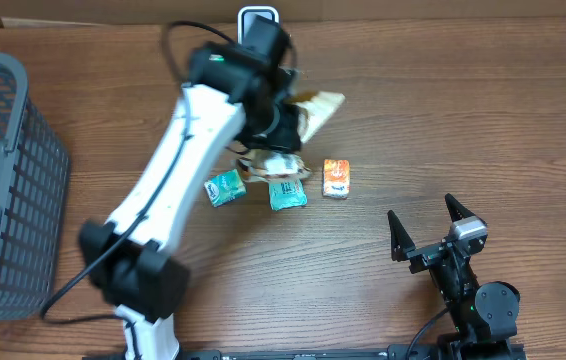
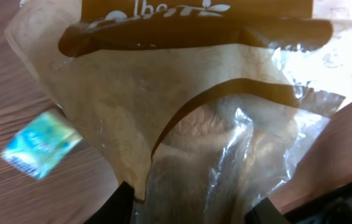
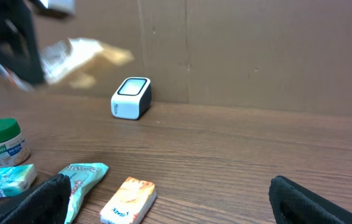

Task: Scan the item barcode
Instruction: 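Carry the bread bag with the left gripper and lay it mid-table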

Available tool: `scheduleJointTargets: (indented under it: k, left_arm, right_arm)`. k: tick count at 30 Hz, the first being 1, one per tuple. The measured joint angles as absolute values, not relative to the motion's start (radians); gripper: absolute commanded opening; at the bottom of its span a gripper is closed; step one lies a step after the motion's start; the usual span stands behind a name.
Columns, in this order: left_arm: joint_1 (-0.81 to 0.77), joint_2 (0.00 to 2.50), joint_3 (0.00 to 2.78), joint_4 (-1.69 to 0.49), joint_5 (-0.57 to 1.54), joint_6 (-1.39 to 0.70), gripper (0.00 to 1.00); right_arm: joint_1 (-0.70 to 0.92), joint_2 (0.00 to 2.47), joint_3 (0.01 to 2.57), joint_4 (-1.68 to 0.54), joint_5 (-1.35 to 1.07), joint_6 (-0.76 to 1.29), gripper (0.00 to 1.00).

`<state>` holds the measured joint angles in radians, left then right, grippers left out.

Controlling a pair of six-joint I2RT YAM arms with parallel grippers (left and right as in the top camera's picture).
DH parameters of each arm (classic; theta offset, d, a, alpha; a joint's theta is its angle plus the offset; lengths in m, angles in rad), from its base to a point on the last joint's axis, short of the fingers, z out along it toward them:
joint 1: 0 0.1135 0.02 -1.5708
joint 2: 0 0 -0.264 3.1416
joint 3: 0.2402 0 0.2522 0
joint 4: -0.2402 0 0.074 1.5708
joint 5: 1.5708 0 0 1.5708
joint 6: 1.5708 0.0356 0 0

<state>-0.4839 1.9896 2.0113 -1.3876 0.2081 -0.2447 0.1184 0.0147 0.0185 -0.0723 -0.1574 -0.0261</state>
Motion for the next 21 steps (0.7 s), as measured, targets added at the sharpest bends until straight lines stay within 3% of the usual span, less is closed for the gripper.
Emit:
scheduleJointTargets:
  k: [9, 12, 16, 21]
  left_arm:
    - [-0.572, 2.169, 2.009, -1.364, 0.051, -0.340, 0.05]
    - [-0.586, 2.210, 2.009, -1.363, 0.020, -0.366, 0.15]
    - [-0.594, 2.230, 2.007, -1.356, -0.004, -0.378, 0.38]
    - [-0.594, 2.230, 2.007, -1.369, -0.031, -0.391, 0.43]
  right_arm:
    - [0.118, 0.015, 0.019, -0.073, -0.157, -0.026, 1.00]
    - [0.118, 0.015, 0.019, -0.073, -0.157, -0.027, 1.00]
    - [0.118, 0.015, 0.019, -0.072, -0.157, -0.026, 1.00]
    - [0.119, 0.015, 0.019, -0.073, -0.157, -0.026, 1.00]
